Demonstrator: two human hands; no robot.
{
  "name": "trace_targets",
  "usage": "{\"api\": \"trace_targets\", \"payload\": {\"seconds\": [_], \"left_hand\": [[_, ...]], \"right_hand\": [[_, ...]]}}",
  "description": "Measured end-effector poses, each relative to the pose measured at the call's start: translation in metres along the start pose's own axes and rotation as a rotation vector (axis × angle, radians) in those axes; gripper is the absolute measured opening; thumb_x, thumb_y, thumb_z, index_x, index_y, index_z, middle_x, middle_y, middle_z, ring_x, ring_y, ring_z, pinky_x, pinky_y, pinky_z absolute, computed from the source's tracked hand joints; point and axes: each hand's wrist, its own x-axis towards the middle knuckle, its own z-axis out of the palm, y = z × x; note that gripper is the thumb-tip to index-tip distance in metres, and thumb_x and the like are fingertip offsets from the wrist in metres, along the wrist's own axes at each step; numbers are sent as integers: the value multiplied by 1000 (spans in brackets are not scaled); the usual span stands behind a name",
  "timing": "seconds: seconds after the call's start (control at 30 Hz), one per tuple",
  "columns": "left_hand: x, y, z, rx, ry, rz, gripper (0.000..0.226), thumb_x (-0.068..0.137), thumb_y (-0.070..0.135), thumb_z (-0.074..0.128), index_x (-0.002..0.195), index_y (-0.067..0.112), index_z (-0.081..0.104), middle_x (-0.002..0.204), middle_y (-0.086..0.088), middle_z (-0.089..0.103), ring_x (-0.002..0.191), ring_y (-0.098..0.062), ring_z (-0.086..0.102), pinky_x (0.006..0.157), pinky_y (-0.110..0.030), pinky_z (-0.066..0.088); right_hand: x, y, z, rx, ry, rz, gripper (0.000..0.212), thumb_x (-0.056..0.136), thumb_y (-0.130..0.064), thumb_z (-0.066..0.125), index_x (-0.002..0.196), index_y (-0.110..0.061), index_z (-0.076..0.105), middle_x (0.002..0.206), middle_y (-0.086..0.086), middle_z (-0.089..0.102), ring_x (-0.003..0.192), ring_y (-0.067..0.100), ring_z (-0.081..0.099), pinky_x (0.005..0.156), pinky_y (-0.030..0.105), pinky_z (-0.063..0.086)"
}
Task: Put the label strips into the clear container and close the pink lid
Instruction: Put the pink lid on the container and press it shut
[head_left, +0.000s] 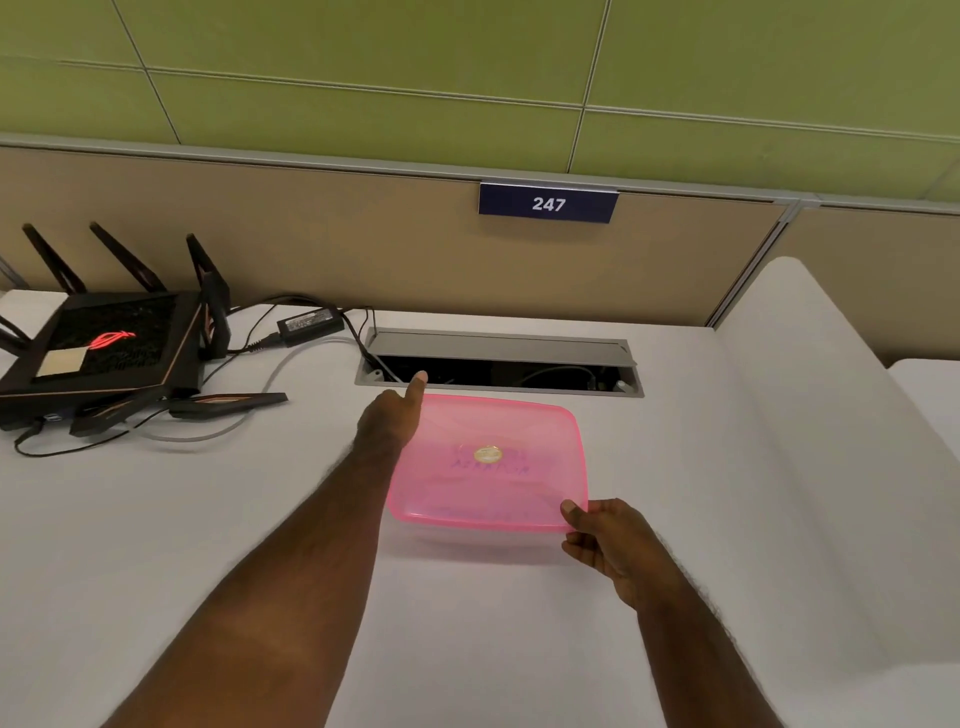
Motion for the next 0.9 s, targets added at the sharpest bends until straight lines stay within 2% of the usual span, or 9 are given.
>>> {"api": "trace_targets", "payload": {"seconds": [0.1, 0.23, 0.37, 0.5, 0.67, 0.9], "left_hand": [[3, 10, -2, 118, 50, -19, 68, 96, 50, 22, 127, 0, 56, 135, -23, 55, 124, -39, 51, 103, -44, 39], [-2, 25, -6, 125, 105, 3, 45, 98, 23, 30, 124, 0, 58, 132, -22, 58, 121, -41, 54, 98, -48, 44], [15, 23, 0, 140, 71, -88, 60, 98, 43, 25, 131, 1, 51, 138, -23, 52, 126, -39, 48, 104, -46, 37], [32, 23, 1, 112, -13, -34, 56, 96, 43, 27, 126, 6, 55, 128, -20, 59, 118, -38, 54, 95, -41, 43], [38, 11, 5, 90, -9, 9, 51, 95, 42, 33, 119, 4, 58, 121, -20, 62, 111, -38, 58, 82, -35, 43], [36, 5, 9, 70, 53, 35, 51, 96, 41, 32, 118, 3, 59, 120, -20, 63, 110, -38, 58, 81, -35, 43]], "right_hand": [[0, -3, -1, -13, 8, -1, 35, 84, -16, 74, 102, 8, 57, 83, 17, 61, 72, 23, 62, 64, 32, 60], [-4, -2, -1, -2, 0, 0, 36, 83, -16, 74, 103, 9, 56, 84, 17, 61, 73, 23, 63, 64, 32, 59], [0, -1, -1, 3, -2, 14, 34, 83, -16, 75, 101, 7, 56, 84, 17, 61, 73, 23, 62, 65, 32, 60], [7, -6, -4, 2, -7, 13, 28, 83, -16, 75, 95, 2, 57, 83, 16, 61, 73, 23, 63, 67, 34, 60], [4, -1, -2, -3, -12, 21, 33, 82, -16, 75, 100, 4, 57, 86, 16, 62, 73, 22, 63, 68, 33, 60], [3, 0, -2, 18, -23, 13, 34, 82, -16, 75, 101, 5, 57, 85, 15, 61, 73, 22, 63, 68, 33, 60]]}}
